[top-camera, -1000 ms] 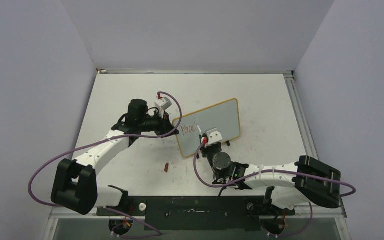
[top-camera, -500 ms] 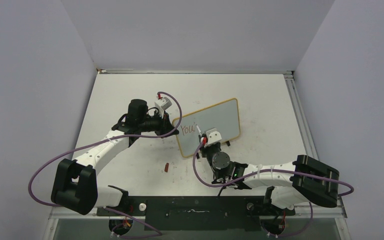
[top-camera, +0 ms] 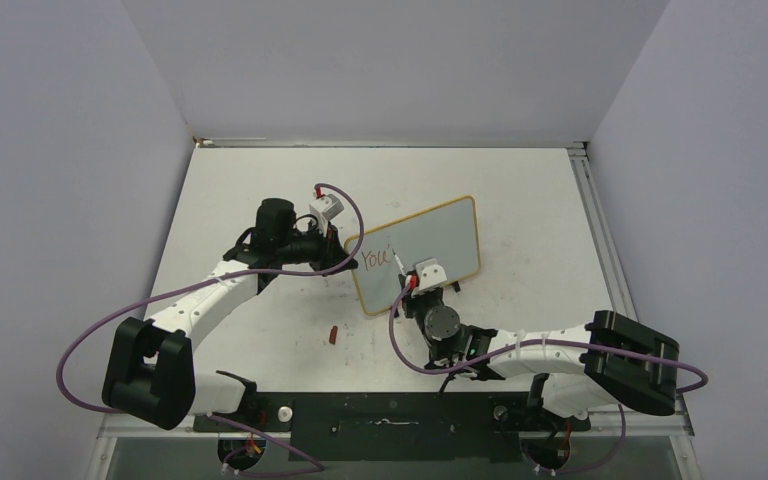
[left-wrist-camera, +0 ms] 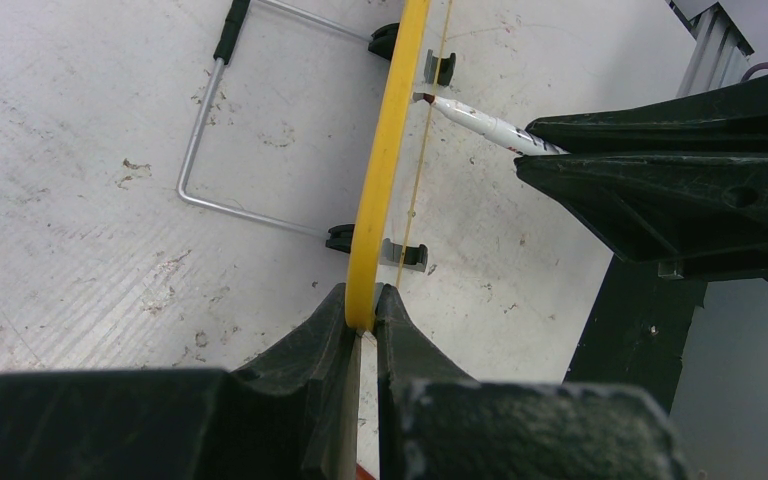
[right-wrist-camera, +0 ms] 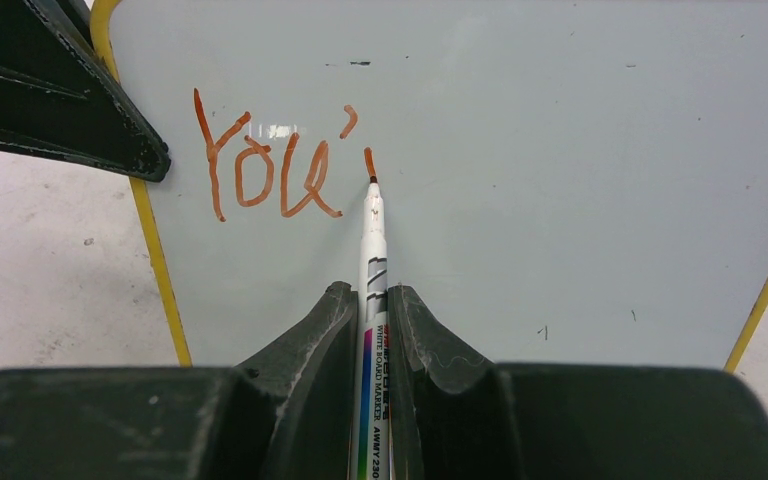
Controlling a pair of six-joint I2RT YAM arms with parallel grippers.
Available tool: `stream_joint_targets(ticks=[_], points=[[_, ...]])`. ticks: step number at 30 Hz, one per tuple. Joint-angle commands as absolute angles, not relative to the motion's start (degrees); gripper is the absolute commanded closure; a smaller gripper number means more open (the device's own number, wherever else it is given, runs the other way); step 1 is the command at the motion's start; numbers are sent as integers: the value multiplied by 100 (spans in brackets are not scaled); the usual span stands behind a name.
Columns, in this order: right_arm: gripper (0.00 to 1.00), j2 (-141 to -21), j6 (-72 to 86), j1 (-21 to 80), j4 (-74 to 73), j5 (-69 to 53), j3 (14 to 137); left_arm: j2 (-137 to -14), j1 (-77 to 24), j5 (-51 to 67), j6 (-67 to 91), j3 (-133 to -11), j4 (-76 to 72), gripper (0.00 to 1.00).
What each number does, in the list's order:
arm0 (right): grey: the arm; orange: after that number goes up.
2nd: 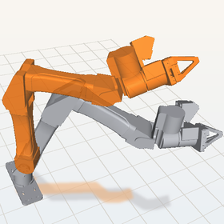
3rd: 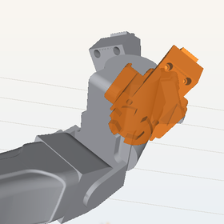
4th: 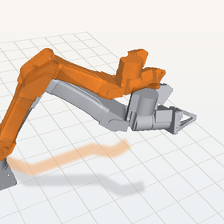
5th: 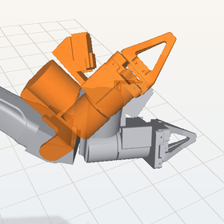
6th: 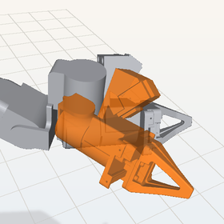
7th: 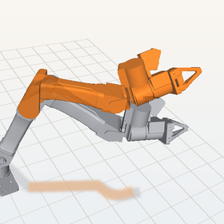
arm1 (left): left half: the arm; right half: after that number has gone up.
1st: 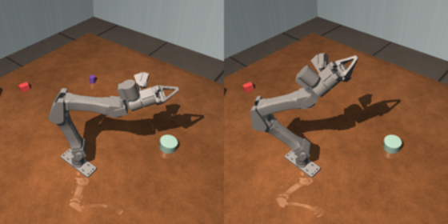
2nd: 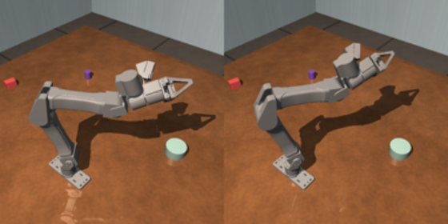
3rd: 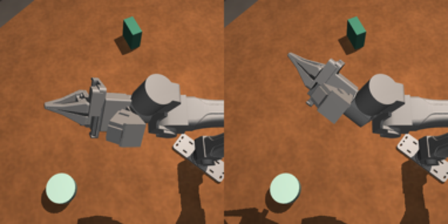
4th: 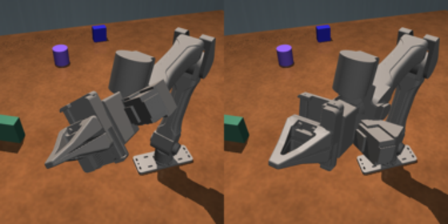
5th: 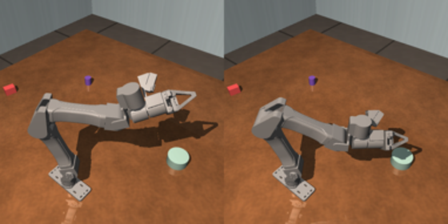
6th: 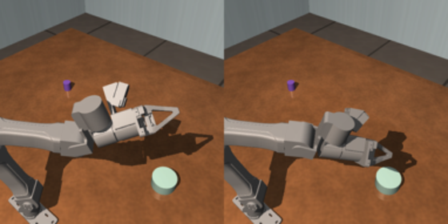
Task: Write a sentence on the whiteboard
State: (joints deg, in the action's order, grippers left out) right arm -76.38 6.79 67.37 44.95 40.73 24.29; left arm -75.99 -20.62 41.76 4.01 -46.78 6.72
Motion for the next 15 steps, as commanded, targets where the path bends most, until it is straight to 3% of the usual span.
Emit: stream_joint_targets(ticks=[1, 15], points=[[95, -7593, 738, 6697, 4338, 4096, 2385, -7757, -2065, 3692, 217, -4615, 1441, 100], [95, -7532, 1070, 6769, 4090, 4216, 2251, -7751, -2065, 3674, 220, -4623, 1449, 100]])
